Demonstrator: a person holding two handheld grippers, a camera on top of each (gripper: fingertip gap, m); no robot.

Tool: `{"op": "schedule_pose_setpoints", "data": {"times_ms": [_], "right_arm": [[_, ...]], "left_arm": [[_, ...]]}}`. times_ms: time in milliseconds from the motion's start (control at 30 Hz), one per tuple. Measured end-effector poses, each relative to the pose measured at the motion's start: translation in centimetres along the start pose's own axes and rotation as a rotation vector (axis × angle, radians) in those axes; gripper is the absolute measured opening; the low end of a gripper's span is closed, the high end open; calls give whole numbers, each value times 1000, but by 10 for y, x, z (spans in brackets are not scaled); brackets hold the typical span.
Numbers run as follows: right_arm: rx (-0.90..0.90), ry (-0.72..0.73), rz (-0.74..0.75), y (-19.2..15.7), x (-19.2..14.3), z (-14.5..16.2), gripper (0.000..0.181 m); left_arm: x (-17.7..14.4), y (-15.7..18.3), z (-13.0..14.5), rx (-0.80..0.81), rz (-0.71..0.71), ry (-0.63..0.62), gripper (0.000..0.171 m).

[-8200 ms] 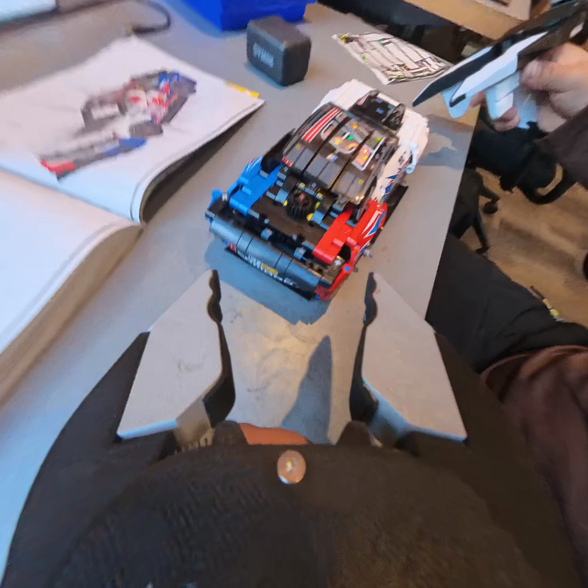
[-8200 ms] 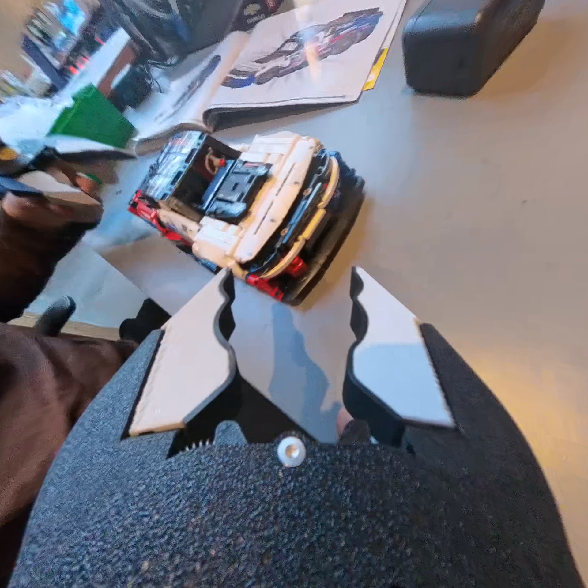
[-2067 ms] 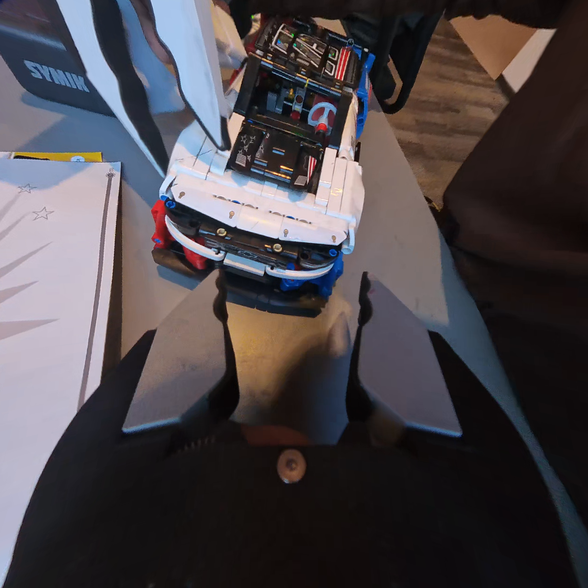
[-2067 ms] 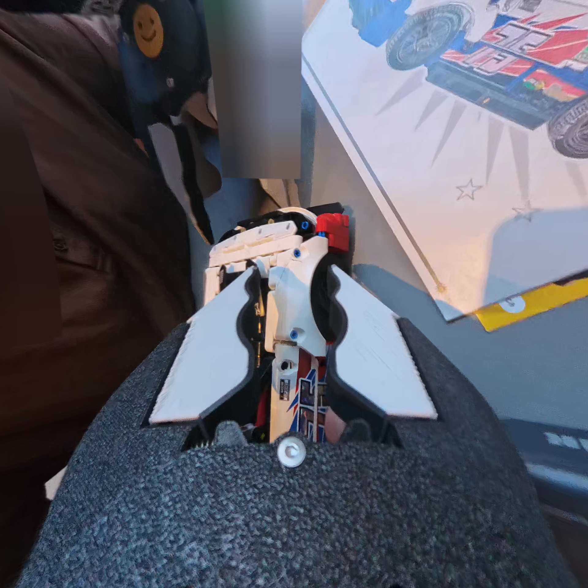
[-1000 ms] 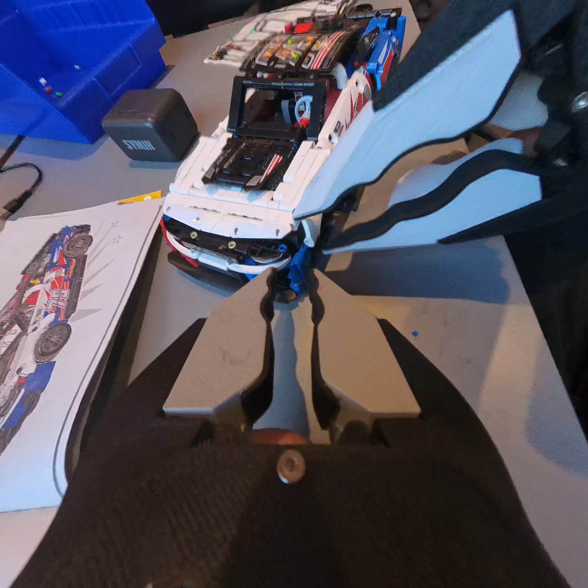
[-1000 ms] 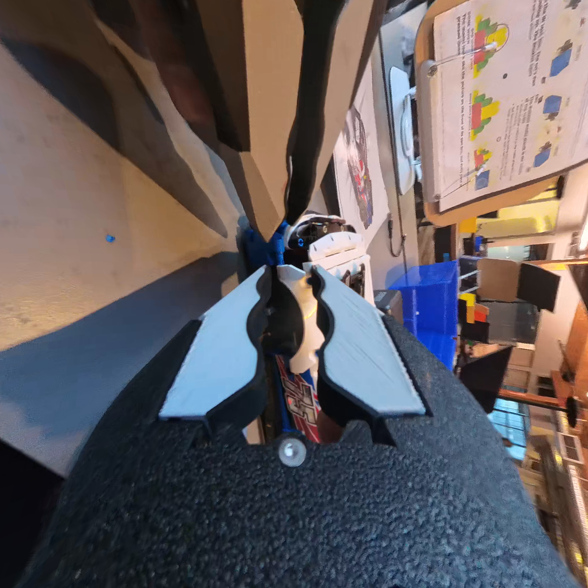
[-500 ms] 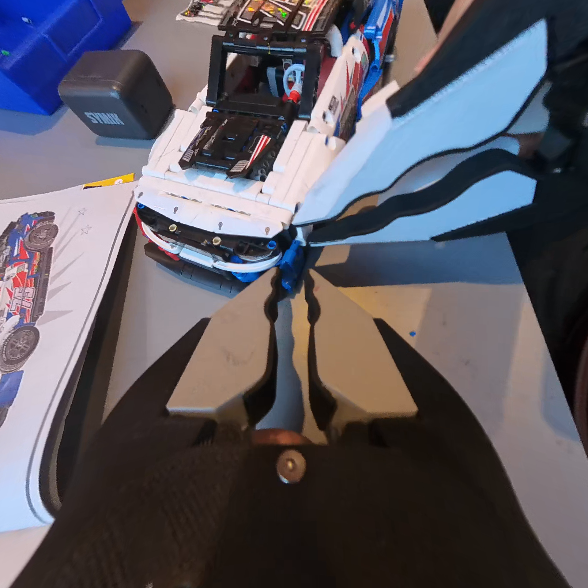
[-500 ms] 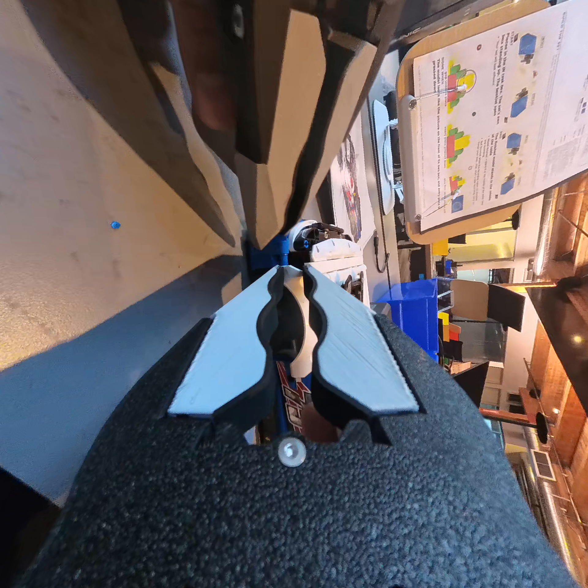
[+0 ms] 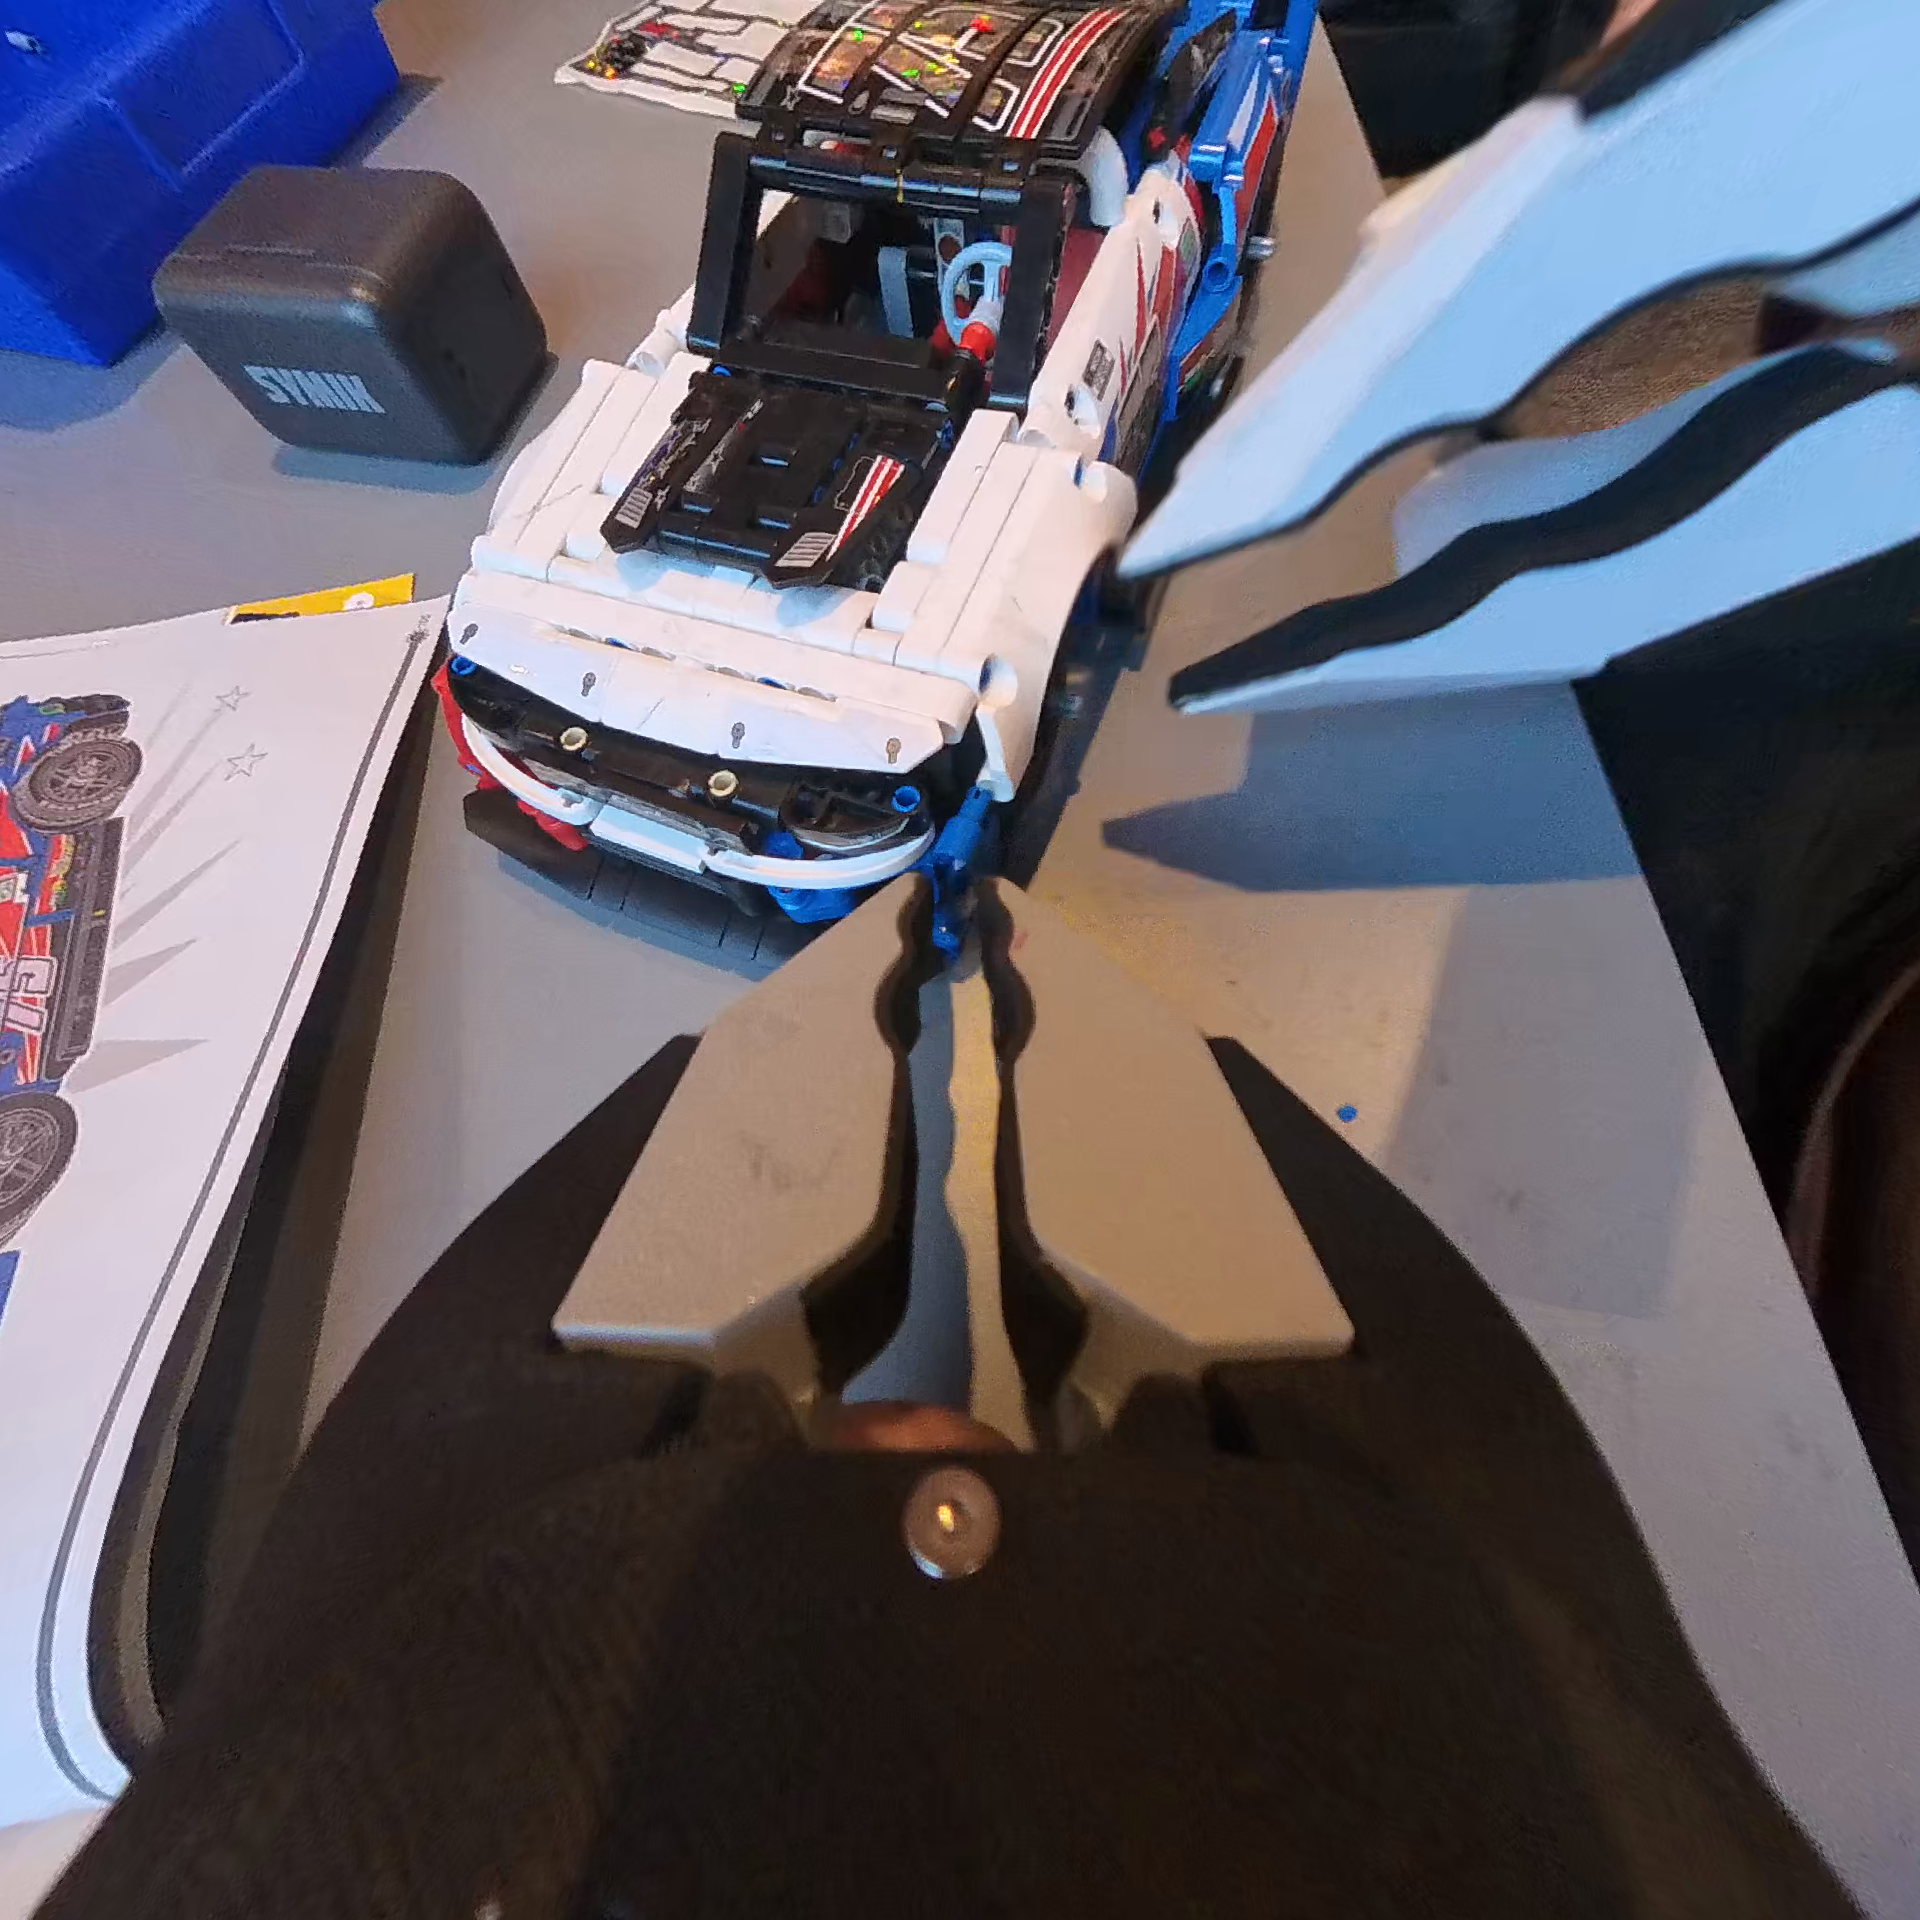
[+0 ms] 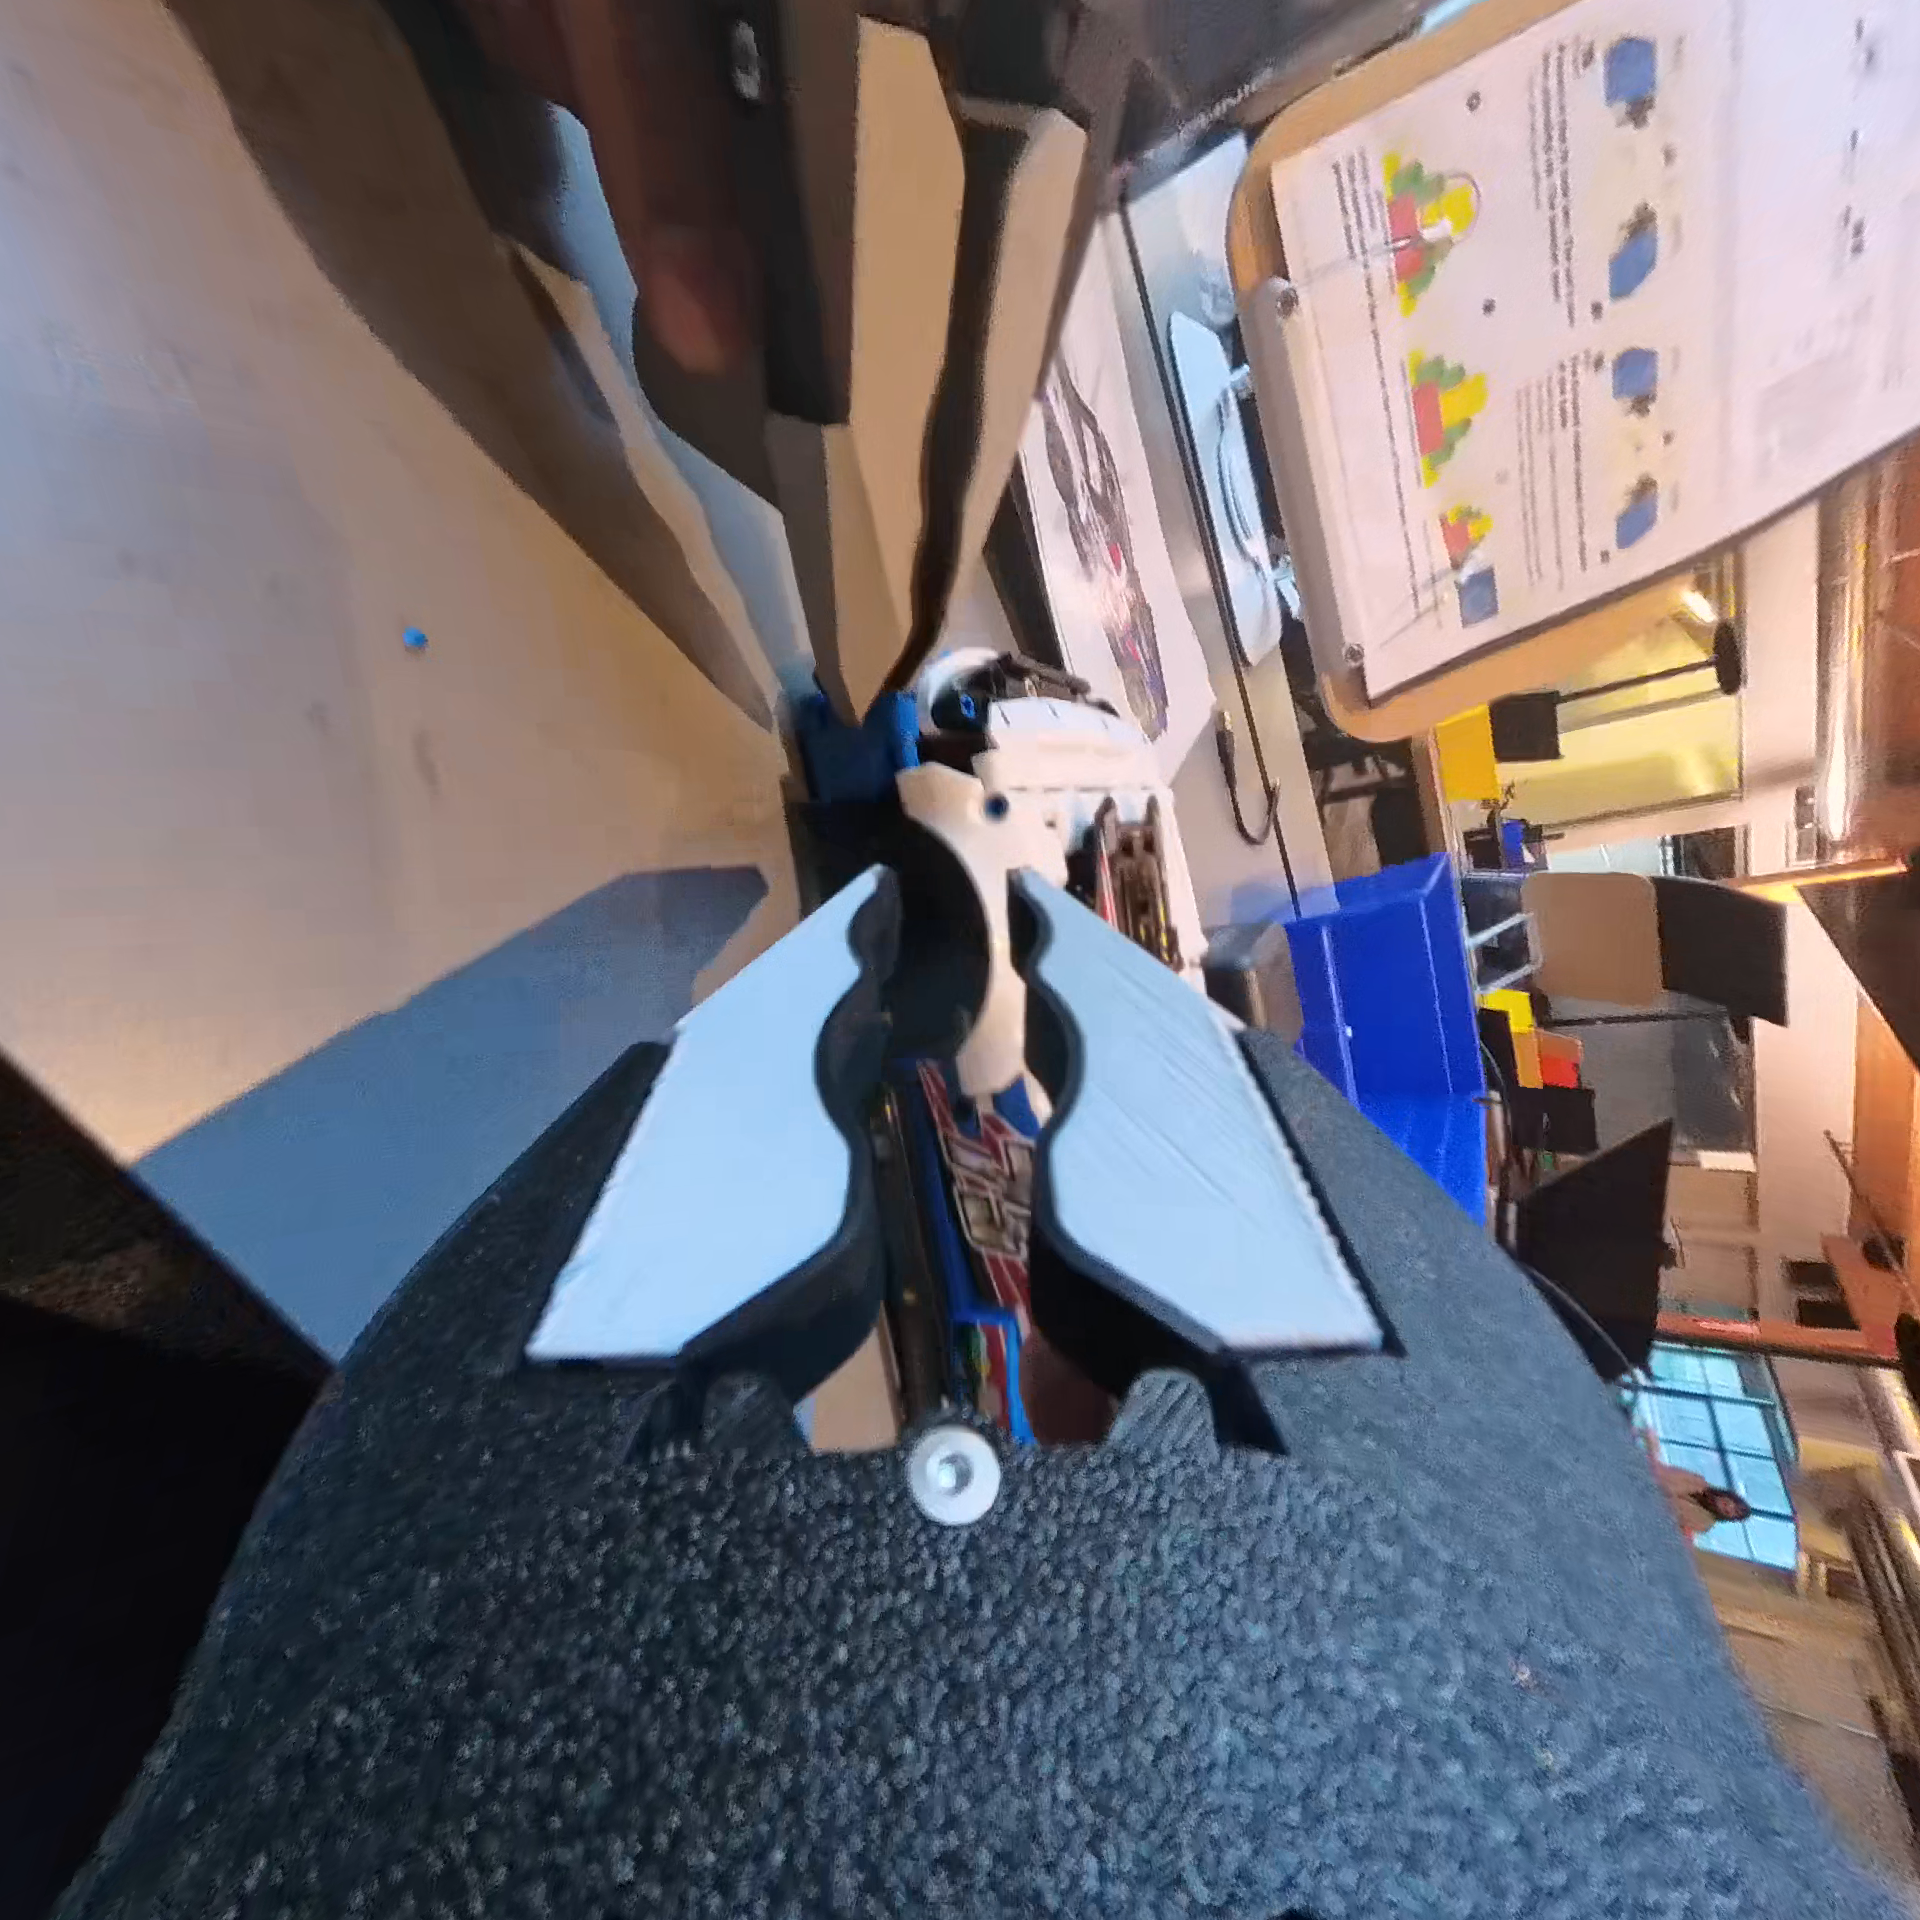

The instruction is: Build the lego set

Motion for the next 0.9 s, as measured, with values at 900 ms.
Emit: {"op": "schedule_pose_setpoints", "data": {"times_ms": [900], "right_arm": [[-401, -97, 93, 4, 23, 7, 6]], "left_arm": [[7, -4, 1, 14, 119, -30, 3]]}}
Point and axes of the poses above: each gripper's, where its closed fingertips meet, x out along the fingers, z out of its underside, y = z × x across the jaws, the point moved 2 cm from there along -x, back along the fingers, and after that the axes turned 3 degrees about z, right-handed, at the moved point
